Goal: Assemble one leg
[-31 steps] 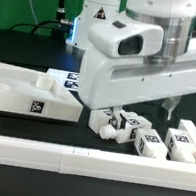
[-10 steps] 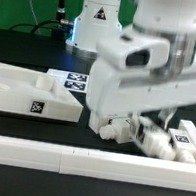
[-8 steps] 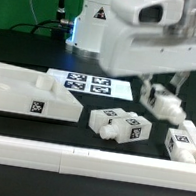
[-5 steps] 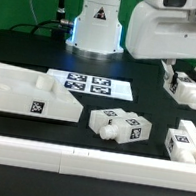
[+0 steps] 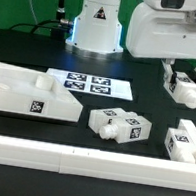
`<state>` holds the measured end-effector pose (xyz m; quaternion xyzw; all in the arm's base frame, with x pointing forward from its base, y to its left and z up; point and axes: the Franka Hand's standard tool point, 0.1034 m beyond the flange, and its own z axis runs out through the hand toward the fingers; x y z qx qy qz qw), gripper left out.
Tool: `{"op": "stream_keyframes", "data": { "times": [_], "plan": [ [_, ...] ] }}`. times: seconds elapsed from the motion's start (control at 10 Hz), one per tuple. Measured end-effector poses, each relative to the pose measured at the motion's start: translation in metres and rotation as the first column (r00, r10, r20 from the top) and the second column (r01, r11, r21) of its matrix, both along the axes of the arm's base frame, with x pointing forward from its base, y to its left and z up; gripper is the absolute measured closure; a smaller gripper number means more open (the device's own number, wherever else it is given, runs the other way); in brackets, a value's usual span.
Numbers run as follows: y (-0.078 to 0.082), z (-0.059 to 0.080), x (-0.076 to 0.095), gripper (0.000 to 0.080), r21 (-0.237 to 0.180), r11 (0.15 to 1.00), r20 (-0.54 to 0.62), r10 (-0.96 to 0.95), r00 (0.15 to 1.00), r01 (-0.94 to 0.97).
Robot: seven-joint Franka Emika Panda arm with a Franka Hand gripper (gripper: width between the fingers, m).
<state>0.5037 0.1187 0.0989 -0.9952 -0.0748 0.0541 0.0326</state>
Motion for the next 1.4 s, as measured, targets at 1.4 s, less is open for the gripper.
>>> {"op": "stream_keyframes", "data": {
  "times": [1.4],
  "plan": [
    [0.014,-0.076,-0.126,0.0519,-0.02,0.997,-0.024,-0.072,0.997,0.072]
  ]
}}
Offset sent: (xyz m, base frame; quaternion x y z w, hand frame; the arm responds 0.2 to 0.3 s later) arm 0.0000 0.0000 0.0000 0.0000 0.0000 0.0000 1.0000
